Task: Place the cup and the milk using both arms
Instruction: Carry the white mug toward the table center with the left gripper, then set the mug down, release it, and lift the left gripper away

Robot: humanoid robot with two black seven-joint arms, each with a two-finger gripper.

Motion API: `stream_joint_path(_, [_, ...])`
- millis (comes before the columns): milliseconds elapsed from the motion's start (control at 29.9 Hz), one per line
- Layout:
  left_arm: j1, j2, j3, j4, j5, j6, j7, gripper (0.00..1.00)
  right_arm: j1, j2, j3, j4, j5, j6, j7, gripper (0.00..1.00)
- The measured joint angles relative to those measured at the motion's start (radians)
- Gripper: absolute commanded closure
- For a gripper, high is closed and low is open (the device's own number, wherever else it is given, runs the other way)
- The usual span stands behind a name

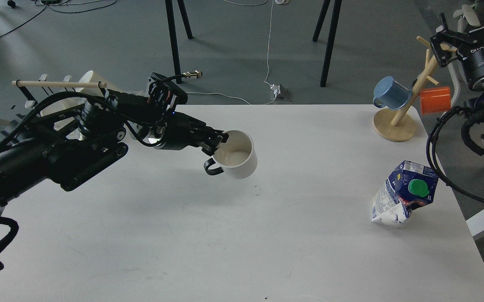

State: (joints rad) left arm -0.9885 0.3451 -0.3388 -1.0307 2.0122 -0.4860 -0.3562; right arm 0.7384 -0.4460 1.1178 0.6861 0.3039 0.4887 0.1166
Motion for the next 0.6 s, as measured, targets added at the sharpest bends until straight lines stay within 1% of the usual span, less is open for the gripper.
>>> stream_joint_path(134, [0.007, -0.128, 0.009, 0.013, 0.079, -0.002, 0.014, 0.94, 0.009, -0.009, -0.001, 0.000, 0.000, 0.000, 0.000, 0.01])
stream_joint_path(234, [0.024, -0.185, 0.012, 0.049, 0.093, -0.003, 0.024, 0.93, 0.010, -0.011, -0.001, 0.000, 0.000, 0.000, 0.000, 0.01])
stream_joint_path(401, [0.043, -0.199, 0.019, 0.084, 0.096, -0.003, 0.034, 0.88, 0.009, -0.011, 0.000, 0.015, 0.000, 0.000, 0.000, 0.01])
stream_joint_path(535, [0.069, -0.198, 0.044, 0.114, 0.098, -0.003, 0.036, 0.88, -0.001, -0.011, 0.000, 0.035, 0.000, 0.000, 0.001, 0.01])
stream_joint_path(602, [0.081, -0.201, 0.052, 0.132, 0.098, -0.003, 0.036, 0.83, -0.004, -0.011, 0.000, 0.040, 0.000, 0.000, 0.001, 0.01])
